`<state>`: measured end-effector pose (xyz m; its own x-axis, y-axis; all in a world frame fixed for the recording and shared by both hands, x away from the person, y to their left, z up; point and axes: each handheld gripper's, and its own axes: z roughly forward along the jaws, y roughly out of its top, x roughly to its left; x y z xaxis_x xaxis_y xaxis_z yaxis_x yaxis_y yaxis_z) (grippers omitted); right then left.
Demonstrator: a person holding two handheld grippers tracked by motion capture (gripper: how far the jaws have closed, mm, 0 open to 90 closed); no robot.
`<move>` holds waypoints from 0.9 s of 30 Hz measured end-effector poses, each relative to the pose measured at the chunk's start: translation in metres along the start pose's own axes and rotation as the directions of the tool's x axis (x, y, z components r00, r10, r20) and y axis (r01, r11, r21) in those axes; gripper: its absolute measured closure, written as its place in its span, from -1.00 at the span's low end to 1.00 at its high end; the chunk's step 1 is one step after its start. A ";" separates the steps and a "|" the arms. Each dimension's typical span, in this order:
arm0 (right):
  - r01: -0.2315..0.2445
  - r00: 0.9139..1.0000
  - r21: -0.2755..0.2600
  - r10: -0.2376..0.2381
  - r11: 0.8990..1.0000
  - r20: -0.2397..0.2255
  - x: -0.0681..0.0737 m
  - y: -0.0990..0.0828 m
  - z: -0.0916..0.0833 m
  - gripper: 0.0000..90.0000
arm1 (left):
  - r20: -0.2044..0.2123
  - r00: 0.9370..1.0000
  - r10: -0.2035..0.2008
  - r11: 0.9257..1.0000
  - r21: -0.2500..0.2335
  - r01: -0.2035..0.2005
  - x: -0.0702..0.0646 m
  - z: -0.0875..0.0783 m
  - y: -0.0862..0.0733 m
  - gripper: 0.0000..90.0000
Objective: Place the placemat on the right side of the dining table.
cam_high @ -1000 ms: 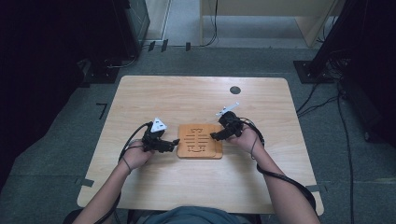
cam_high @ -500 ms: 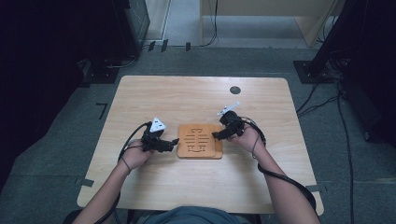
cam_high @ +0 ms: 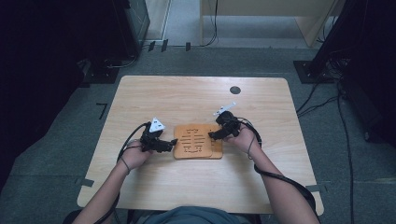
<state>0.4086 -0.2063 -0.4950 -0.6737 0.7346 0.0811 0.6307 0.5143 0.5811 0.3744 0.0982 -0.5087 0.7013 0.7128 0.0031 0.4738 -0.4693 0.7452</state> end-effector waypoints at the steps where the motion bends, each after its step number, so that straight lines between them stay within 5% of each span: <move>1: 0.000 1.000 0.000 0.000 1.000 0.000 0.000 0.000 0.000 -0.46 | 0.000 1.000 0.000 1.000 0.000 0.000 0.000 0.000 0.000 -0.72; 15: -0.016 1.000 -0.066 0.016 0.998 -0.008 0.010 0.008 -0.009 -0.45 | 0.002 1.000 -0.011 1.000 0.005 0.011 0.003 0.001 -0.002 -0.72; 18: -0.020 1.000 -0.058 0.019 0.998 -0.015 0.014 0.009 -0.009 -0.46 | -0.019 1.000 0.025 1.000 0.019 -0.024 0.001 0.004 -0.003 -0.72; 27: -0.027 0.998 -0.029 0.026 0.999 -0.050 0.022 0.010 -0.003 -0.46 | -0.016 1.000 0.009 1.000 0.014 -0.009 0.000 0.004 -0.003 -0.72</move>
<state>0.3993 -0.1864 -0.4853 -0.6755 0.7246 0.1366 0.6377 0.4811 0.6016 0.3754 0.0978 -0.5141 0.6969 0.7169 0.0205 0.4748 -0.4826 0.7360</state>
